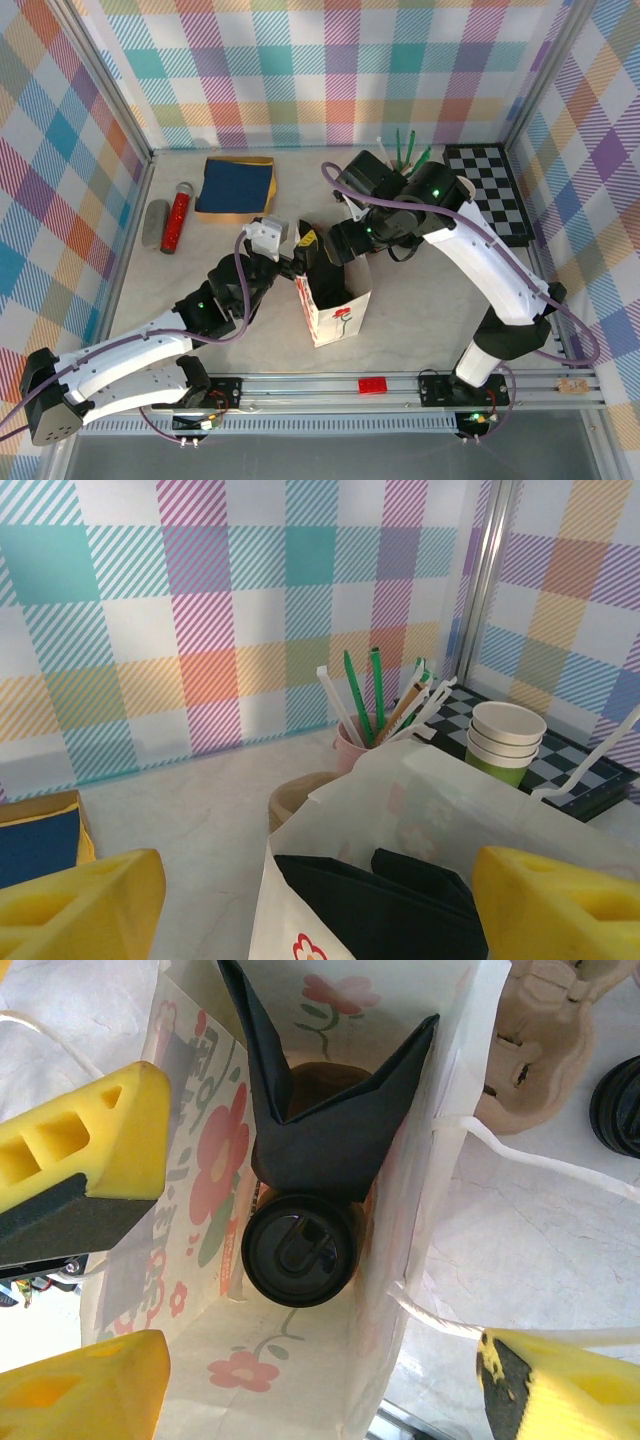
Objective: Pack the takeout coffee
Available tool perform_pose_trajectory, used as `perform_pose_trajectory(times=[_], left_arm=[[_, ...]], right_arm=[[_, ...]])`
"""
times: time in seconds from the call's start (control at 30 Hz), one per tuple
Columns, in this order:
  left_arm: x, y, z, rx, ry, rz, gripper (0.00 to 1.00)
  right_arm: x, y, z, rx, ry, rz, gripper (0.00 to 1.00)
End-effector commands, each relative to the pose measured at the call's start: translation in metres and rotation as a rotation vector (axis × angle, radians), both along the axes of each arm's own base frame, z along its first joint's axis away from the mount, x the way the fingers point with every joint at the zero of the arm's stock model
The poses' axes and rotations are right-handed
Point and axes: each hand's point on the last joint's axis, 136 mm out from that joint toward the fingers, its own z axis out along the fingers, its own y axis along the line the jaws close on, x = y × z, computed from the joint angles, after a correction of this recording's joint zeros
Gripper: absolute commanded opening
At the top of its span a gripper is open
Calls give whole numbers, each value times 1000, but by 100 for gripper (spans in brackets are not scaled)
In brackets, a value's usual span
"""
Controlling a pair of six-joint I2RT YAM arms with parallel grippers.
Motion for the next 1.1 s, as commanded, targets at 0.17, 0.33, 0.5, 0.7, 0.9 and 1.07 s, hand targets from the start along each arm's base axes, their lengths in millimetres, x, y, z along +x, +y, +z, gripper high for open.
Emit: perform_pose_trajectory(times=[0.17, 0.33, 0.5, 0.7, 0.9, 1.07], left_arm=[[0, 19, 25, -92, 24, 83, 92], [1, 26, 31, -97, 59, 119, 98], [1, 27, 42, -93, 83, 128, 99], [3, 30, 37, -75, 92, 148, 100], [3, 35, 17, -60, 124, 176, 100], [0, 46, 20, -57, 119, 200, 78]], right_arm=[[-10, 4, 10, 57, -3, 28, 80], [-10, 5, 10, 60, -7, 31, 80], [-11, 5, 11, 62, -9, 30, 80], [-12, 5, 10, 61, -10, 32, 80], [-16, 10, 5, 63, -3, 52, 80], [-16, 13, 1, 58, 1, 56, 80]])
